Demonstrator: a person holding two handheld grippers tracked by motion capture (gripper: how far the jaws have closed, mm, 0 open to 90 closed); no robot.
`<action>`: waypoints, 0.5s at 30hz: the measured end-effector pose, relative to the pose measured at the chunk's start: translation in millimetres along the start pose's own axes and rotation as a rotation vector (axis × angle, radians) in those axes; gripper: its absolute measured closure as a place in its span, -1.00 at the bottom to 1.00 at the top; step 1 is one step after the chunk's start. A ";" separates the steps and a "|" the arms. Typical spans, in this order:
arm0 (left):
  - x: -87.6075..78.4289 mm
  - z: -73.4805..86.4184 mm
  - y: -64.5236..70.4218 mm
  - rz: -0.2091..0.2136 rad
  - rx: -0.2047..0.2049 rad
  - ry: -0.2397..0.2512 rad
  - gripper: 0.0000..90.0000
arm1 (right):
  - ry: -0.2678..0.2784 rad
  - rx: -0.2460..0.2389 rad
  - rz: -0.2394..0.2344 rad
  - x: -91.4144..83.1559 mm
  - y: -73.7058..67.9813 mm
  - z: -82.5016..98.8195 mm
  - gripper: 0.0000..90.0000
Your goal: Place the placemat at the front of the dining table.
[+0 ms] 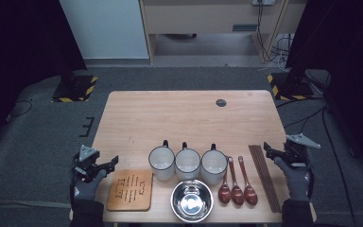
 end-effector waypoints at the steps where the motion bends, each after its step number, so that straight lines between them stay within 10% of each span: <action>1: -0.8 -0.4 0.4 -0.002 0.000 0.003 -0.66 | 0.008 -0.003 -0.004 -1.0 -2.8 -2.7 -0.78; 15: -9.4 -1.4 5.6 0.005 0.002 0.023 -0.66 | 0.076 -0.068 -0.023 -11.3 -43.8 -50.1 -0.78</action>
Point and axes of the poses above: each handheld gripper's, and its own axes: x roughly forward along the jaws, z roughly out of its underside, y roughly to its right, the point moved 2 cm from there along x, roughly forward along the jaws, and after that the axes turned 5 degrees about -z, right-handed, at the moved point
